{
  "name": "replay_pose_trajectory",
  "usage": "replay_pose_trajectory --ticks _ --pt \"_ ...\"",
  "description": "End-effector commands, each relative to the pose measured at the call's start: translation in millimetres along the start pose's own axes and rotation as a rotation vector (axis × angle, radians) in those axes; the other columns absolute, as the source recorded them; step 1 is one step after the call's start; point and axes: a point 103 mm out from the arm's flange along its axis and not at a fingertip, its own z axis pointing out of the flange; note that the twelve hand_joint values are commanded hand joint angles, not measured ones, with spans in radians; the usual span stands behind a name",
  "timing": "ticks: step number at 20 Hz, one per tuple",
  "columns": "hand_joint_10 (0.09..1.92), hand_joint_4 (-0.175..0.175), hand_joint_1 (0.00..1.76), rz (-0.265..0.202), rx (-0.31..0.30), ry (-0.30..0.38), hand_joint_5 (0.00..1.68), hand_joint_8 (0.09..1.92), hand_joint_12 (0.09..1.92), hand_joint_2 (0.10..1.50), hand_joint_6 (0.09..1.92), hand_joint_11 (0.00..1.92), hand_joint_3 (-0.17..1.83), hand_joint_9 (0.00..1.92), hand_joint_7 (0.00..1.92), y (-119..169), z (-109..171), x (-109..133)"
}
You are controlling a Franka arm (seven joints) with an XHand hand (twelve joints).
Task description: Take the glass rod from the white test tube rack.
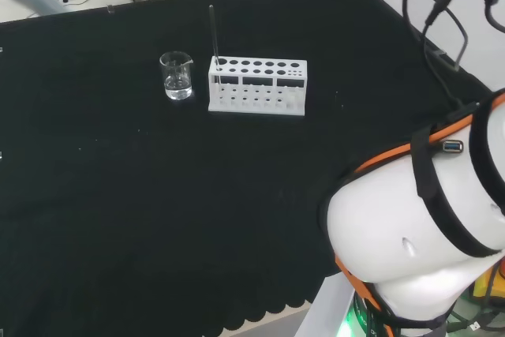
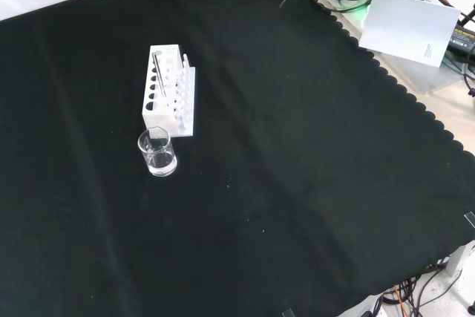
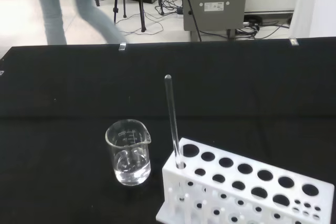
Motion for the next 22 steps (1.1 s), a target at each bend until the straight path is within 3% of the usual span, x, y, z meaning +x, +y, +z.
replay_pose_trajectory --ticks 1,4,8,12,22 --pt "0.92 -0.174 0.7 -0.021 -0.02 0.008 0.48 0.95 1.34 0.8 0.12 0.72 0.52 0.94 0.68 45 6 -7" --pt "0.95 -0.175 0.7 -0.035 -0.02 0.013 0.5 0.96 1.34 0.82 0.19 0.74 0.52 1.0 0.72 64 15 -7" --pt "0.99 -0.175 0.71 -0.052 -0.001 -0.001 0.39 0.98 1.32 0.83 0.62 0.79 0.53 1.05 0.77 87 34 -2" --pt "1.01 -0.175 0.71 -0.053 0.016 -0.01 0.46 1.0 1.32 0.84 0.91 0.81 0.54 1.1 0.83 104 56 2" --pt "1.03 -0.175 0.72 -0.1 0.094 -0.023 0.49 1.04 1.32 0.85 1.01 0.84 0.55 1.12 0.86 134 103 17"
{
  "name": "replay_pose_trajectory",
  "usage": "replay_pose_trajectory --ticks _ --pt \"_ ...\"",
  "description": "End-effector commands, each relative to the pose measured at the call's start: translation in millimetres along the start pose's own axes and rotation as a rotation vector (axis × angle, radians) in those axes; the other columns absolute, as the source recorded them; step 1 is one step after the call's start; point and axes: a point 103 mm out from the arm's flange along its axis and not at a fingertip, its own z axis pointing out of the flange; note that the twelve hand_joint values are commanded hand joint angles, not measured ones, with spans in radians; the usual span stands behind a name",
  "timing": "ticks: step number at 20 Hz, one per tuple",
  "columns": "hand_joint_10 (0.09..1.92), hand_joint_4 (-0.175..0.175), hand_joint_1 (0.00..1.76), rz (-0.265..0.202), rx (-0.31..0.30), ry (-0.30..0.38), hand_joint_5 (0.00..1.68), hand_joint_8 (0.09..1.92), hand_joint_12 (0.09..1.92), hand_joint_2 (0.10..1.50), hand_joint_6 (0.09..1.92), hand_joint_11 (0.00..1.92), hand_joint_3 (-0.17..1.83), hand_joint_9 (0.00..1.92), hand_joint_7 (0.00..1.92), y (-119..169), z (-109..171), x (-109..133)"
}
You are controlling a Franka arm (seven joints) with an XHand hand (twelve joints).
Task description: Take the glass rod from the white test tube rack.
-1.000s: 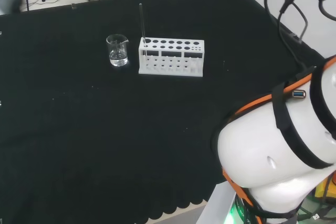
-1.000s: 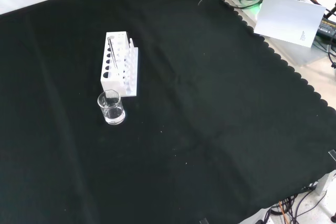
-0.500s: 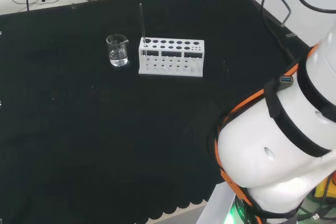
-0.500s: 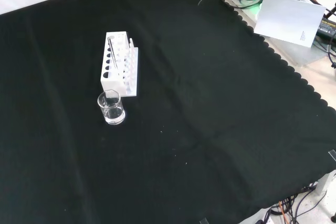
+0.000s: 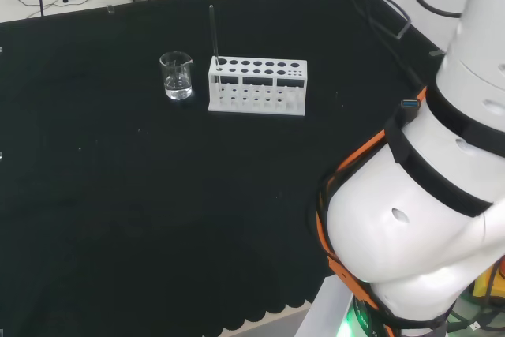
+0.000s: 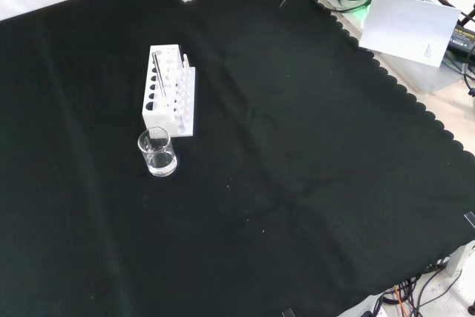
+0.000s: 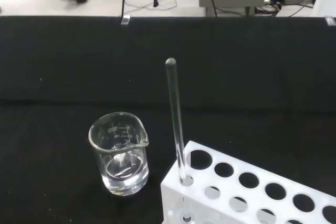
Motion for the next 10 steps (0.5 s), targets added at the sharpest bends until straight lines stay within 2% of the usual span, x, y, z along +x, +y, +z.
replay_pose_trajectory --ticks 1,10 --pt "1.03 -0.175 0.72 -0.046 0.031 -0.008 0.48 1.04 1.32 0.85 1.0 0.84 0.55 1.12 0.86 28 22 11" --pt "1.03 -0.175 0.73 -0.069 0.071 0.003 0.44 1.06 1.32 0.85 1.01 0.86 0.56 1.12 0.85 43 51 12"
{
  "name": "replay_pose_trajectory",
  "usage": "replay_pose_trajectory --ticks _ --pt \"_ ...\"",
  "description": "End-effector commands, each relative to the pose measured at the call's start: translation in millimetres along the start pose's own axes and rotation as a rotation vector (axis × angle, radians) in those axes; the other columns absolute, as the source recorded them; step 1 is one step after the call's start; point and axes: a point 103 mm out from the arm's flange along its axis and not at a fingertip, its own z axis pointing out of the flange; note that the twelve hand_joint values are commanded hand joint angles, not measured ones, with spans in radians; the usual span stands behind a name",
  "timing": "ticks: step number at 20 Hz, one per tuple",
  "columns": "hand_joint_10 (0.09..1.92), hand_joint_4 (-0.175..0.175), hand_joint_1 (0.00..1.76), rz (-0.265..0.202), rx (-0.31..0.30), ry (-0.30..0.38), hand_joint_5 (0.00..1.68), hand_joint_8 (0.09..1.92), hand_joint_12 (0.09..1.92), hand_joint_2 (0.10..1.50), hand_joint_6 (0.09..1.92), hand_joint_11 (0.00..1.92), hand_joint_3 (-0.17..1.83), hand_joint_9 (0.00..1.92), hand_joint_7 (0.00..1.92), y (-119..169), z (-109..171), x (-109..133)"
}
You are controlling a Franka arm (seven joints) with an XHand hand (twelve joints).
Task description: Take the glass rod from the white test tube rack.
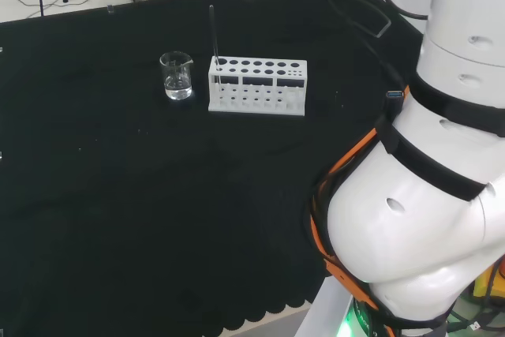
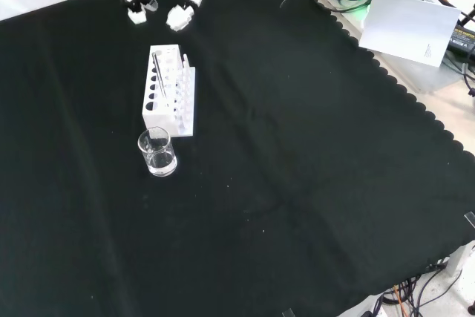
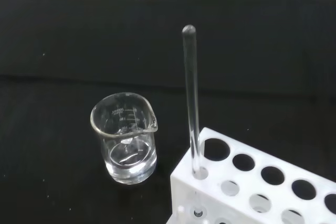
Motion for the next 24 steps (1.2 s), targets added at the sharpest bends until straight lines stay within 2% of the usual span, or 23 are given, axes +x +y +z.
replay_pose_trajectory --ticks 1,11,24 --pt "1.03 -0.175 0.73 -0.025 0.022 0.008 0.44 1.06 1.31 0.85 1.01 0.86 0.56 1.12 0.85 11 17 4" --pt "0.99 -0.175 0.74 -0.039 0.063 0.016 0.42 1.07 1.3 0.85 1.01 0.88 0.57 1.16 0.84 29 45 2" --pt "1.03 -0.175 0.75 -0.027 0.113 0.025 0.44 1.07 1.31 0.84 1.01 0.88 0.57 1.29 0.88 34 75 -19"
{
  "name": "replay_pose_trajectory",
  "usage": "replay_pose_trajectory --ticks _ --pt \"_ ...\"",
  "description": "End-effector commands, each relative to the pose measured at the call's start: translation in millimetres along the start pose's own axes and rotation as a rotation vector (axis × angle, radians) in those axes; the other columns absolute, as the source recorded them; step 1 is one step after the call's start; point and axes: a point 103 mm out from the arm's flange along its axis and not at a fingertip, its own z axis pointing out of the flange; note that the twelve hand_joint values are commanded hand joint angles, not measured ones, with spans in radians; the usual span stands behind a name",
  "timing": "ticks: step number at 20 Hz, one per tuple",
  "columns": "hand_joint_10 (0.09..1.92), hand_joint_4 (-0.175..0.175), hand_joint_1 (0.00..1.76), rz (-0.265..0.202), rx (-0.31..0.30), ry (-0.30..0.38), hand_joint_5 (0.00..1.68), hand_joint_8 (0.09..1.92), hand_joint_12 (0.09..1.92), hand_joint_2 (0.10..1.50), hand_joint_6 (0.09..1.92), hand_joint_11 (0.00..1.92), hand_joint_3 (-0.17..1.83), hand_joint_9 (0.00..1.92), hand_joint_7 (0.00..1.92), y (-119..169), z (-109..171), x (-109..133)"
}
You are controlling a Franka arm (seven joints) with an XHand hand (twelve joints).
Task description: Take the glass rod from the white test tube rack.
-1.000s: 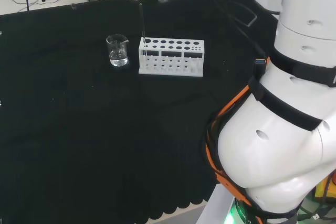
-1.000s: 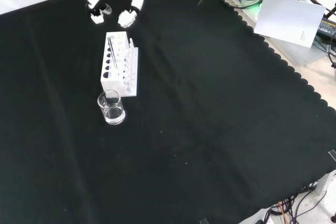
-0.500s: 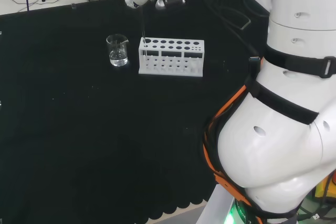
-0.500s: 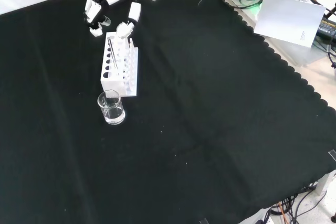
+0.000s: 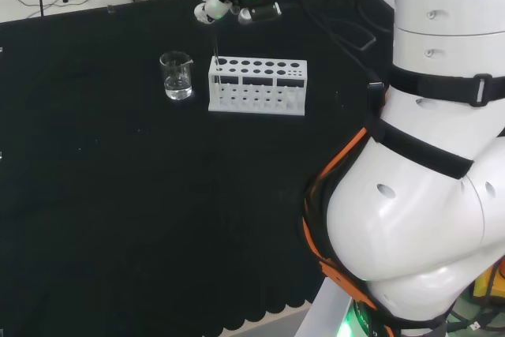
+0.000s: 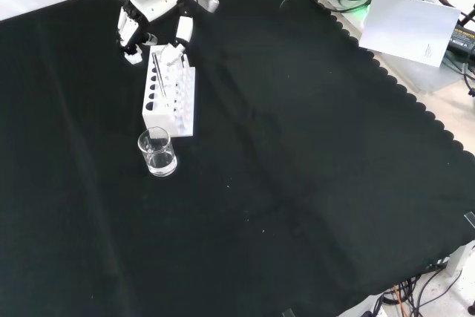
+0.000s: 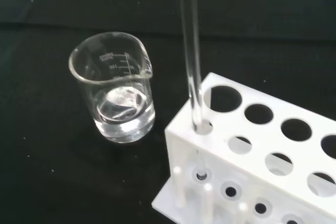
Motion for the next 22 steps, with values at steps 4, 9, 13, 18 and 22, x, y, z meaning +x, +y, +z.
replay_pose_trajectory --ticks 4,9,13,18,22 --pt "1.04 -0.175 0.76 -0.005 0.023 -0.003 0.45 1.07 1.31 0.84 1.01 0.88 0.57 1.31 0.9 1 13 -7" --pt "1.05 -0.175 0.77 -0.005 0.043 -0.004 0.46 1.07 1.31 0.84 1.01 0.89 0.58 1.32 0.91 3 22 -5" --pt "1.06 -0.175 0.77 -0.006 0.054 -0.009 0.47 1.07 1.31 0.83 1.01 0.89 0.58 1.33 0.91 5 28 -2" --pt "1.04 -0.175 0.78 -0.007 0.054 -0.008 0.5 1.07 1.3 0.83 1.0 0.93 0.58 1.37 0.92 7 29 0" --pt "1.01 -0.175 0.81 -0.009 0.041 -0.016 0.54 1.06 1.28 0.83 0.99 1.01 0.59 1.44 0.94 6 27 2"
